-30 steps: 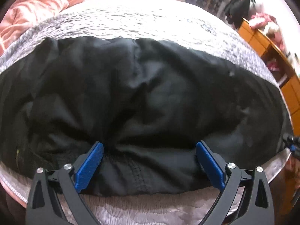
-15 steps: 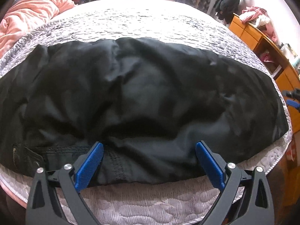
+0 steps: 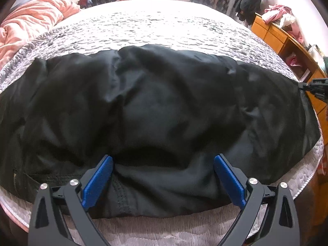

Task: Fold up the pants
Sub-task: 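Grasp the black pants' end with the right tool and fold it over the pants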

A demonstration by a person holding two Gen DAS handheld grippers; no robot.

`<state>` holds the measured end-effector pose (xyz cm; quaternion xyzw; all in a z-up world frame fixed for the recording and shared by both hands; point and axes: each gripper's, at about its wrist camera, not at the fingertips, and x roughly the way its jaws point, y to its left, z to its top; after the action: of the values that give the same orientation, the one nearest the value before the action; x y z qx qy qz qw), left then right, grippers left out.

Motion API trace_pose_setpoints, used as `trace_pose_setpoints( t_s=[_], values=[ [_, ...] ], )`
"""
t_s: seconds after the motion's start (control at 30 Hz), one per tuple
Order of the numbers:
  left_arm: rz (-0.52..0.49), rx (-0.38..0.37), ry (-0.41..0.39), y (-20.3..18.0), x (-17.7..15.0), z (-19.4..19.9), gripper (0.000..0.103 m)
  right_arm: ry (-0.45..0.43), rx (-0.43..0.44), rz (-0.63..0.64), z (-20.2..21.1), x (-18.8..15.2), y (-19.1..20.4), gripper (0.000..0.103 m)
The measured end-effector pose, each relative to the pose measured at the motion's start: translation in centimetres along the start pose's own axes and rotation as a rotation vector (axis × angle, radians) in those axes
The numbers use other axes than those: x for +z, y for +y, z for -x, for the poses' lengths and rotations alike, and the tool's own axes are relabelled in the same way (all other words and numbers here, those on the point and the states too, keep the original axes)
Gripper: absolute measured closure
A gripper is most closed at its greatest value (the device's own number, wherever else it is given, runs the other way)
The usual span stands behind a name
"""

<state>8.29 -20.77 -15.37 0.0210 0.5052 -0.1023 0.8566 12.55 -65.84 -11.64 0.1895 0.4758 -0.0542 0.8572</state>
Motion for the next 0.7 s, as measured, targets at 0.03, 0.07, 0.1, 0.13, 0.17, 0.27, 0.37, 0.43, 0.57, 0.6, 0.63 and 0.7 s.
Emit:
trace_pose_setpoints(
  t_s=[0.03,0.07,0.1,0.13,0.17,0.27,0.37,0.43,0.57,0.6,0.63,0.7],
  values=[
    [-0.004,0.008,-0.001,-0.1,0.0,-0.1,0.004,0.021,-0.015,-0.006,-0.5,0.0,-0.1,0.101],
    [-0.012,0.021,-0.002,-0.3,-0.1,-0.3,0.004,0.045,-0.034,0.003,-1.2,-0.2,-0.1,0.100],
    [-0.018,0.028,-0.002,-0.4,-0.1,-0.4,0.004,0.061,-0.052,0.022,-1.9,-0.4,0.1,0.099],
    [-0.026,0.035,-0.004,-0.5,-0.1,-0.5,0.004,0.063,-0.068,0.039,-2.3,-0.7,0.4,0.098],
    [-0.031,0.035,-0.004,-0.5,-0.1,-0.6,0.004,0.043,-0.075,0.044,-2.0,-0.9,0.5,0.093],
    [-0.027,0.022,0.010,-0.3,0.1,-0.3,0.004,0.002,-0.074,0.024,-0.3,-1.5,0.4,0.080],
    [0.006,-0.018,0.020,-0.5,0.4,0.5,0.004,-0.029,-0.074,0.049,2.7,-3.4,0.8,0.074],
    [0.030,-0.070,0.011,-1.0,0.6,1.3,0.004,-0.032,-0.074,0.070,4.7,-5.4,1.3,0.067],
    [0.012,-0.112,0.005,-3.0,0.8,1.9,0.004,0.009,-0.081,0.041,7.4,-10.3,0.7,0.055],
    [0.010,-0.115,0.004,-3.3,0.8,1.8,0.004,0.028,-0.086,0.025,7.6,-11.5,0.3,0.050],
    [0.009,-0.116,0.004,-3.7,0.6,1.7,0.004,0.041,-0.088,0.011,7.5,-12.2,0.0,0.039],
    [0.009,-0.109,0.009,-3.9,0.4,1.4,0.004,0.057,-0.072,-0.022,7.2,-13.9,-0.9,0.027]
  ],
)
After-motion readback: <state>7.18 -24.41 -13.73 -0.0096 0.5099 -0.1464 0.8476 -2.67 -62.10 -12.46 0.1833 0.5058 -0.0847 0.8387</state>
